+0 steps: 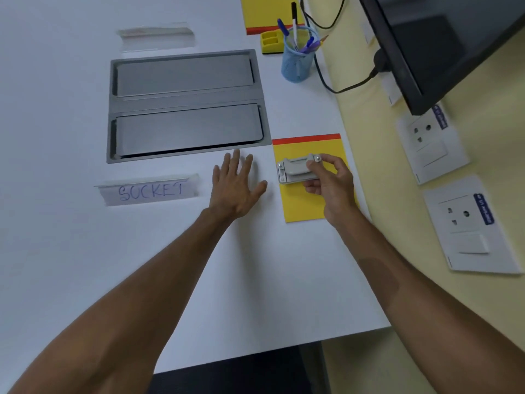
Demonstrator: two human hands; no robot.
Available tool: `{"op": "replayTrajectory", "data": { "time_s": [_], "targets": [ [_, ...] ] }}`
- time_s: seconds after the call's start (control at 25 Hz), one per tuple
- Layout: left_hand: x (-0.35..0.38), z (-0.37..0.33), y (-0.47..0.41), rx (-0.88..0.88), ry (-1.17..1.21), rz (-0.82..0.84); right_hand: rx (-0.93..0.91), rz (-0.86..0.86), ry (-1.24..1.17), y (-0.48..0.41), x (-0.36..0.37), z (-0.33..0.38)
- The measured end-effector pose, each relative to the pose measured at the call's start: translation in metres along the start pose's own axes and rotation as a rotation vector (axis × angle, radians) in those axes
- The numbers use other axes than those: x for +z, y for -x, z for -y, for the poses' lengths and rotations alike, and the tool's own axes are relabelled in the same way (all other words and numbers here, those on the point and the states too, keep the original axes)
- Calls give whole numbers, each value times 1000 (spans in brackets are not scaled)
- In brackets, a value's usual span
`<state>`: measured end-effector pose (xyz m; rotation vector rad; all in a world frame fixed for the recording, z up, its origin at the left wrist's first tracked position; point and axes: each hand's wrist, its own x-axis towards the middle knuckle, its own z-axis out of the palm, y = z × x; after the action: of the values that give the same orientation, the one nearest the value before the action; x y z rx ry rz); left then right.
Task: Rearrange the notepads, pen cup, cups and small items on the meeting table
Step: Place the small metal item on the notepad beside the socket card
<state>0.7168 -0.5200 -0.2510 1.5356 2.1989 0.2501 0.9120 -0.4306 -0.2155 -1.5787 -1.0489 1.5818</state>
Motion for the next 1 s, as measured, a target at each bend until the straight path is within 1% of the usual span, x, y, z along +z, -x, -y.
{"op": "replayTrajectory", "data": {
  "time_s": [0.16, 0.36, 0.56, 0.8, 1.0],
  "targets": [
    [28, -2, -13, -22, -81, 0, -46, -28, 7, -46, 5, 3],
    [51, -7, -14, -71, -236, -121, -92, -67, 7, -101, 16, 24],
    [53, -7, -15, -76, -253, -157, -85, -86, 86, -128, 27, 39],
    [52, -7, -14, -79, -248, -157, -37, -103, 77, -139, 31, 40],
    [52, -8, -15, -76, -252, -154, -31, -165, 209, -142, 41, 41]
  ]
}}
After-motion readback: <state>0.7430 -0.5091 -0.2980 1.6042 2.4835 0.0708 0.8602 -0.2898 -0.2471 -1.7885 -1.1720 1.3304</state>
